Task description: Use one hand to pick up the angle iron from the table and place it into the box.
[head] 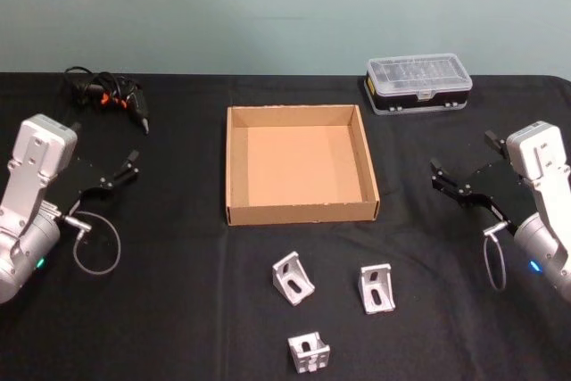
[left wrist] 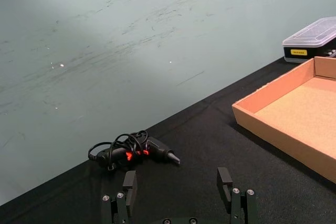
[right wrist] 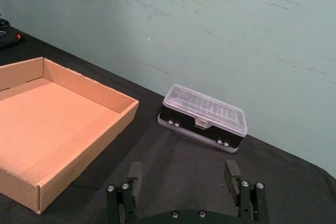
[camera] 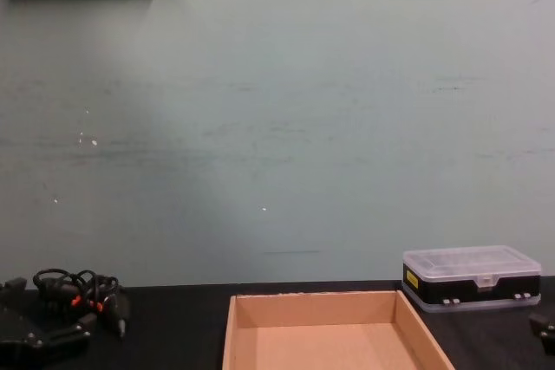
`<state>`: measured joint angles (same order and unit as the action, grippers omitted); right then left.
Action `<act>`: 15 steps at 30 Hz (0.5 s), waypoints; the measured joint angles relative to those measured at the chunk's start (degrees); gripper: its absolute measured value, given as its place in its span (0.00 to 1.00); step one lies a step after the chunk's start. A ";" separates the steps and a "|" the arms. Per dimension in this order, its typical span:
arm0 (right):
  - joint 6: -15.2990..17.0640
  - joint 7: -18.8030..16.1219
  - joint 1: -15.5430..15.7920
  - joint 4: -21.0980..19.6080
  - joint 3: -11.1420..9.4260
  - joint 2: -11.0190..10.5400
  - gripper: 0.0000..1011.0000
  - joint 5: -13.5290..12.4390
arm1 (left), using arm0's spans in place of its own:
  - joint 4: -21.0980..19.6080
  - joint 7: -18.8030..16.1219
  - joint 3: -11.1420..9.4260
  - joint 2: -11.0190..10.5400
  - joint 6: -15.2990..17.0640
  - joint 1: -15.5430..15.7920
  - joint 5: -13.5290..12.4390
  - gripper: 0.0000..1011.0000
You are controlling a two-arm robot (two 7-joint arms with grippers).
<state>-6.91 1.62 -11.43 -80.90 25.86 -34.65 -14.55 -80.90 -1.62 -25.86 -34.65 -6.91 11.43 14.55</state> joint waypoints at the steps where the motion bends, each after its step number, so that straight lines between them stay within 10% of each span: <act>1: 0.00 0.00 0.00 0.00 0.00 0.00 0.99 0.00 | 0.00 0.00 0.00 0.00 0.00 0.00 0.00 0.99; 15: 0.00 0.00 0.00 0.00 0.00 0.00 0.99 0.00 | 0.00 0.00 0.00 0.00 0.00 0.00 0.00 0.99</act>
<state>-6.91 1.62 -11.43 -80.90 25.86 -34.65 -14.55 -80.90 -1.62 -25.86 -34.65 -6.91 11.43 14.55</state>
